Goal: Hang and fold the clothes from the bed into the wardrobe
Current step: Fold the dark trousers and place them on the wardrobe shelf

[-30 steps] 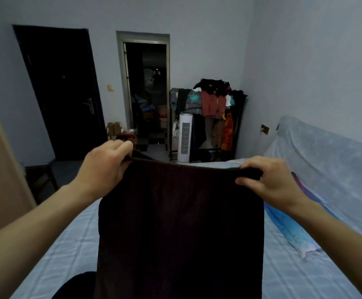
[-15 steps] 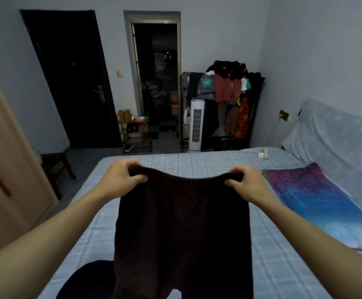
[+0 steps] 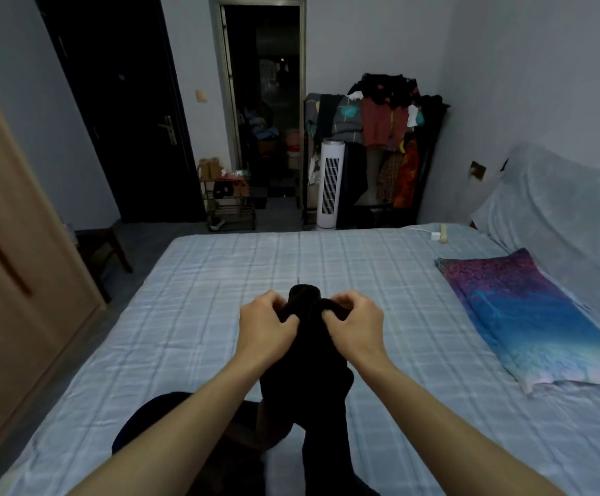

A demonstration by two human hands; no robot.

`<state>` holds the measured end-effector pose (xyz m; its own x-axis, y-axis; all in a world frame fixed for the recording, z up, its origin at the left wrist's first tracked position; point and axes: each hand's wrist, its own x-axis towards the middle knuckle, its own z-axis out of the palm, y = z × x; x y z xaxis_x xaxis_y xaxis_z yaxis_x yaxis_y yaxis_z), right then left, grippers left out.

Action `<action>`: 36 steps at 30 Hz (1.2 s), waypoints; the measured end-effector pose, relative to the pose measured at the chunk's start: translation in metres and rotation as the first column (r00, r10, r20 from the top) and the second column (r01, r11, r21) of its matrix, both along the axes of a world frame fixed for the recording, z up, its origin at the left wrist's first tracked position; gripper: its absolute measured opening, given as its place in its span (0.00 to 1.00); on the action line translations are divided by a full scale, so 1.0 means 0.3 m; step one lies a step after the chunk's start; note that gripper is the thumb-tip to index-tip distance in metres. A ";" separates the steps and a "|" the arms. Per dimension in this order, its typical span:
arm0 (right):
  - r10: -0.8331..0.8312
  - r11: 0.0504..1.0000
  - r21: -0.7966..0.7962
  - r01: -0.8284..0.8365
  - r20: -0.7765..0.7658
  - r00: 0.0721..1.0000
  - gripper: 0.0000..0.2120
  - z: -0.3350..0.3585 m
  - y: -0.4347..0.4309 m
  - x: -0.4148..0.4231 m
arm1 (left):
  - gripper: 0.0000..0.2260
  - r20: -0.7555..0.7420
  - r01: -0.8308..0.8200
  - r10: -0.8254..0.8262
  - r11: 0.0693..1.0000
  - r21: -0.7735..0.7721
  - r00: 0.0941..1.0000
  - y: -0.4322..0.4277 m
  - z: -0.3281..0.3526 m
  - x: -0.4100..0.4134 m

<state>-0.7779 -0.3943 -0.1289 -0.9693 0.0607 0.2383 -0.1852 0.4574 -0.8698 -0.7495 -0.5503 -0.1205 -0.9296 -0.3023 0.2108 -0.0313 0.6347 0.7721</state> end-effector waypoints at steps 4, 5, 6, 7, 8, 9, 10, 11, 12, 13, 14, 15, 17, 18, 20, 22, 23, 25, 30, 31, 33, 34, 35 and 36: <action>-0.027 1.000 0.014 0.027 -0.012 1.000 0.06 0.005 0.069 0.013 | 0.07 -0.044 0.027 -0.030 0.997 -0.072 0.999 -0.057 0.015 0.038; -0.038 0.999 0.032 0.039 -0.010 0.999 0.07 0.008 0.090 0.013 | 0.06 -0.055 0.023 -0.028 0.995 -0.093 0.998 -0.077 0.020 0.044; -0.053 0.997 0.059 0.054 -0.014 0.999 0.09 0.013 0.113 0.013 | 0.06 -0.069 0.016 -0.025 0.993 -0.121 0.997 -0.100 0.027 0.052; -0.069 0.993 0.095 0.071 -0.026 0.997 0.10 0.018 0.141 0.012 | 0.05 -0.084 0.010 -0.023 0.988 -0.156 0.996 -0.126 0.036 0.059; -0.083 0.986 0.139 0.088 -0.044 0.996 0.10 0.024 0.172 0.012 | 0.05 -0.098 0.004 -0.024 0.980 -0.199 0.995 -0.155 0.046 0.068; -0.086 0.978 0.184 0.096 -0.062 0.994 0.11 0.031 0.206 0.013 | 0.05 -0.112 0.004 -0.032 0.970 -0.241 0.993 -0.187 0.058 0.077; -0.070 0.969 0.234 0.086 -0.076 0.995 0.11 0.037 0.241 0.015 | 0.06 -0.124 0.014 -0.050 0.961 -0.277 0.991 -0.217 0.072 0.087; -0.031 0.955 0.292 0.054 -0.085 0.996 0.12 0.043 0.272 0.019 | 0.07 -0.133 0.036 -0.081 0.950 -0.310 0.988 -0.243 0.086 0.097; 0.027 0.932 0.364 0.007 -0.090 0.996 0.12 0.048 0.298 0.027 | 0.08 -0.140 0.066 -0.121 0.937 -0.344 0.983 -0.262 0.099 0.109; 0.088 0.897 0.441 -0.041 -0.086 0.992 0.12 0.051 0.317 0.034 | 0.08 -0.149 0.095 -0.160 0.923 -0.373 0.976 -0.272 0.111 0.119; 0.137 0.851 0.518 -0.083 -0.067 0.988 0.11 0.054 0.329 0.041 | 0.08 -0.162 0.116 -0.193 0.913 -0.391 0.968 -0.275 0.123 0.129; 0.166 0.797 0.593 -0.116 -0.031 0.986 0.10 0.058 0.335 0.046 | 0.09 -0.176 0.135 -0.220 0.907 -0.399 0.959 -0.270 0.135 0.138; 0.165 0.681 0.715 -0.162 0.066 0.984 0.10 0.080 0.338 0.052 | 0.09 -0.197 0.173 -0.268 0.901 -0.398 0.943 -0.247 0.158 0.155; 0.151 0.618 0.765 -0.181 0.110 0.982 0.10 0.094 0.336 0.054 | 0.09 -0.201 0.192 -0.289 0.898 -0.396 0.936 -0.233 0.168 0.163; 0.162 0.496 0.836 -0.236 0.178 0.971 0.15 0.121 0.324 0.065 | 0.09 -0.210 0.223 -0.325 0.889 -0.399 0.922 -0.205 0.189 0.178; 0.277 0.474 0.804 -0.359 0.251 0.927 0.29 0.138 0.289 0.088 | 0.09 -0.219 0.248 -0.357 0.880 -0.405 0.908 -0.178 0.208 0.191; 0.352 0.515 0.734 -0.443 0.289 0.890 0.34 0.144 0.261 0.103 | 0.09 -0.223 0.259 -0.372 0.874 -0.411 0.901 -0.167 0.216 0.197; 0.472 0.579 0.612 -0.539 0.287 0.834 0.32 0.140 0.203 0.132 | 0.10 -0.227 0.265 -0.390 0.861 -0.434 0.893 -0.157 0.228 0.207; 0.502 0.602 0.683 -0.413 0.079 0.861 0.09 0.099 0.146 0.175 | 0.11 -0.228 0.237 -0.375 0.852 -0.467 0.898 -0.194 0.239 0.242; 0.492 0.618 0.692 -0.372 0.029 0.870 0.08 0.093 0.143 0.179 | 0.10 -0.218 0.236 -0.375 0.846 -0.477 0.901 -0.201 0.238 0.253; 0.453 0.652 0.705 -0.280 -0.066 0.889 0.06 0.088 0.133 0.187 | 0.09 -0.168 0.235 -0.364 0.827 -0.511 0.916 -0.209 0.234 0.270; 0.425 0.670 0.705 -0.234 -0.105 0.899 0.06 0.090 0.127 0.189 | 0.09 -0.124 0.243 -0.358 0.813 -0.529 0.926 -0.209 0.233 0.277; 0.394 0.688 0.700 -0.190 -0.140 0.908 0.07 0.093 0.120 0.190 | 0.10 -0.069 0.260 -0.350 0.799 -0.542 0.934 -0.205 0.234 0.282; 0.362 0.705 0.692 -0.154 -0.164 0.918 0.07 0.097 0.114 0.191 | 0.11 -0.008 0.284 -0.345 0.786 -0.549 0.939 -0.198 0.238 0.286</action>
